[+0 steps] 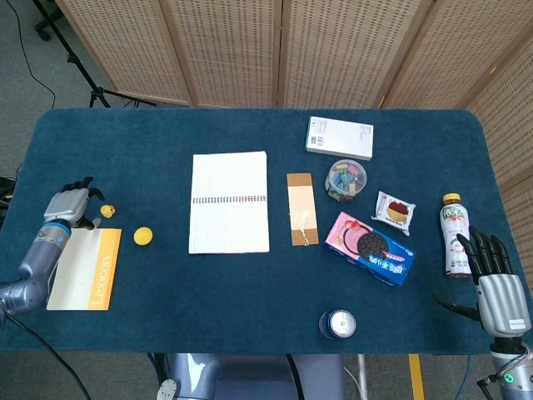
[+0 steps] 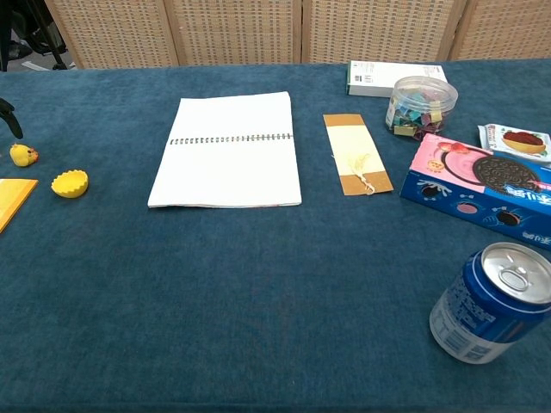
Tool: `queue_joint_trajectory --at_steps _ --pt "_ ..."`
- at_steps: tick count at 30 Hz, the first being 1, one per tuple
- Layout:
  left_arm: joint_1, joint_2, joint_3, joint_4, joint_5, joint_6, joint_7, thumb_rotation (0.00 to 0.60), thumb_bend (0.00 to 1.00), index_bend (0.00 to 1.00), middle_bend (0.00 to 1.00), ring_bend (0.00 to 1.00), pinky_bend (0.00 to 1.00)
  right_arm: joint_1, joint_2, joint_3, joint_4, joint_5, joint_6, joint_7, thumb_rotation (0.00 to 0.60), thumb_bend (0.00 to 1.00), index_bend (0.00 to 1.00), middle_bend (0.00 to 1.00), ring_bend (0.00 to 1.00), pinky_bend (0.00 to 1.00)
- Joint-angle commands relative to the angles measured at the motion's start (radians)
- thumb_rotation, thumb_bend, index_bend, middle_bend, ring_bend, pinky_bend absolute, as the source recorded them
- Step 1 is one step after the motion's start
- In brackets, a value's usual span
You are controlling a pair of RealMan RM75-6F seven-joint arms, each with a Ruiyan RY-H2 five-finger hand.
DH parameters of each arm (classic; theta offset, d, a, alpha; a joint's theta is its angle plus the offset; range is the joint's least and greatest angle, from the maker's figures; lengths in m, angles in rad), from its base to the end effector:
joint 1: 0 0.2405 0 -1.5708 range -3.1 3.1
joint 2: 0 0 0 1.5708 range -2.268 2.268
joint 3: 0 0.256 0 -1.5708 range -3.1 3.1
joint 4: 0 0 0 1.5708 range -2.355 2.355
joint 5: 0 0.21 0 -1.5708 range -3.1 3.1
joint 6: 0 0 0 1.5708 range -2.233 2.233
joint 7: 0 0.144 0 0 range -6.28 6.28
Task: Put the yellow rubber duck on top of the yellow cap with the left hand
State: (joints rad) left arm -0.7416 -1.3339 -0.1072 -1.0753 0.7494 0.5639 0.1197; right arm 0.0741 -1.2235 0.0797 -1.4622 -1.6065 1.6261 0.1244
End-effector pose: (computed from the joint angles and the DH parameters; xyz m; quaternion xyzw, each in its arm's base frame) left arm -0.3223 0.4044 0.0985 -0.6208 -0.5268 -0.1918 0.5480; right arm -0.3083 -0.1826 0.1553 0.5733 -0.3421 0.4773 0.5713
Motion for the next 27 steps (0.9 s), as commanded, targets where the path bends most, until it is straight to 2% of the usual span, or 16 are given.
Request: queue_joint_trajectory --at_steps 1,16,27 --pt "0.001 -0.005 -0.001 0.001 -0.007 0.007 0.004 0.600 0.35 0.35 0.00 0.00 0.00 -0.001 0.000 0.000 0.000 -0.001 0.001 0.000 0.600 0.00 0.04 0.00 0.00 0.00" --pt "-0.002 -0.054 -0.004 0.043 -0.019 0.018 0.020 0.600 0.35 0.35 0.00 0.00 0.00 -0.002 0.001 0.000 0.001 0.000 0.002 0.005 0.600 0.00 0.04 0.00 0.00 0.00" --pt "0.004 -0.077 -0.009 0.052 -0.012 0.038 0.036 0.600 0.36 0.40 0.00 0.00 0.00 -0.003 0.003 0.000 0.001 -0.001 0.005 0.007 0.600 0.00 0.04 0.00 0.00 0.00"
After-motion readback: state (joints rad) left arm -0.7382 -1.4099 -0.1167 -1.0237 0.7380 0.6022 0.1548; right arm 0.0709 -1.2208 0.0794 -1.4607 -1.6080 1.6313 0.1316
